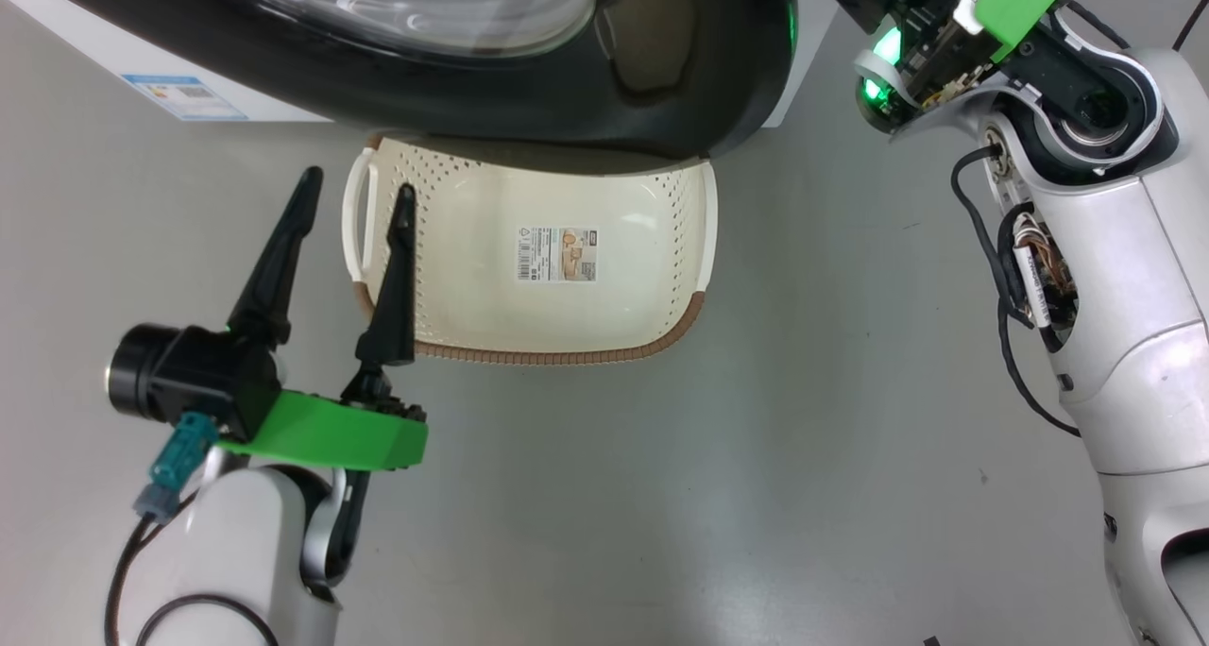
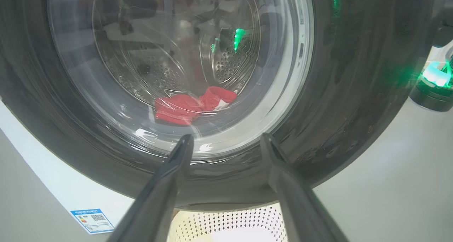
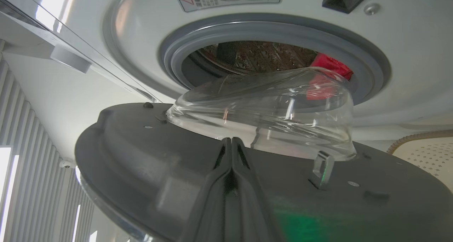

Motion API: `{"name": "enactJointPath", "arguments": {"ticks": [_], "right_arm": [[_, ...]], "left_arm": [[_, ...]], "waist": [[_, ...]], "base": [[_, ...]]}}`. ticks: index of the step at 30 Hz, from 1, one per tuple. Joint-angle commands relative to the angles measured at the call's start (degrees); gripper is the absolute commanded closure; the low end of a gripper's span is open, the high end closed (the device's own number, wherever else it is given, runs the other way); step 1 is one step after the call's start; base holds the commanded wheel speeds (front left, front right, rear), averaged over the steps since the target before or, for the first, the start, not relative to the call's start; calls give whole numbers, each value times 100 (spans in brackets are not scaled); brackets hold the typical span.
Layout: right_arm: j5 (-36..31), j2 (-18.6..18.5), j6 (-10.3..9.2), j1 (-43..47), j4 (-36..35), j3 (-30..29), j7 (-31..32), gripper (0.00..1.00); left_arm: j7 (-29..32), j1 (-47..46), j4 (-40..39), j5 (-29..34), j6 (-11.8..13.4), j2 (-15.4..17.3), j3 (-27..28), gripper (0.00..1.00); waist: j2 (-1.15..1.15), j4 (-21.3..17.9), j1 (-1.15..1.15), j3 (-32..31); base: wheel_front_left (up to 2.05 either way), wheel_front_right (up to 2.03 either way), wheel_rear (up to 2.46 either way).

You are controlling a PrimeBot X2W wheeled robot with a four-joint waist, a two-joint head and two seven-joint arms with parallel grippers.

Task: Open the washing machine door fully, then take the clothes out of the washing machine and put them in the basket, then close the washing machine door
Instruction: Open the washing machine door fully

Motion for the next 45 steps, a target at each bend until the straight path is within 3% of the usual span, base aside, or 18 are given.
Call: {"name": "enactJointPath", "arguments": {"ticks": [1, 13, 26, 45], "right_arm": [[-43, 123, 39, 94, -209, 50, 68, 100], [-272, 181, 39, 799, -371, 158, 429, 100], [-51, 237, 39, 1521, -451, 321, 549, 100], [328, 241, 39, 2199, -258, 1223, 253, 100]], "left_arm": [[-43, -16, -127, -29, 42, 113, 192, 0], [-43, 213, -104, -21, 108, 113, 318, 0], [-43, 664, -37, 10, 179, 113, 421, 0], [-43, 1085, 202, 8, 267, 113, 565, 0]], "waist": [[0, -8, 0, -25], [0, -7, 0, -446], [0, 164, 0, -1225], [0, 584, 0, -2108]], "base": [[0, 0, 0], [0, 0, 0], [0, 0, 0], [0, 0, 0]]}}
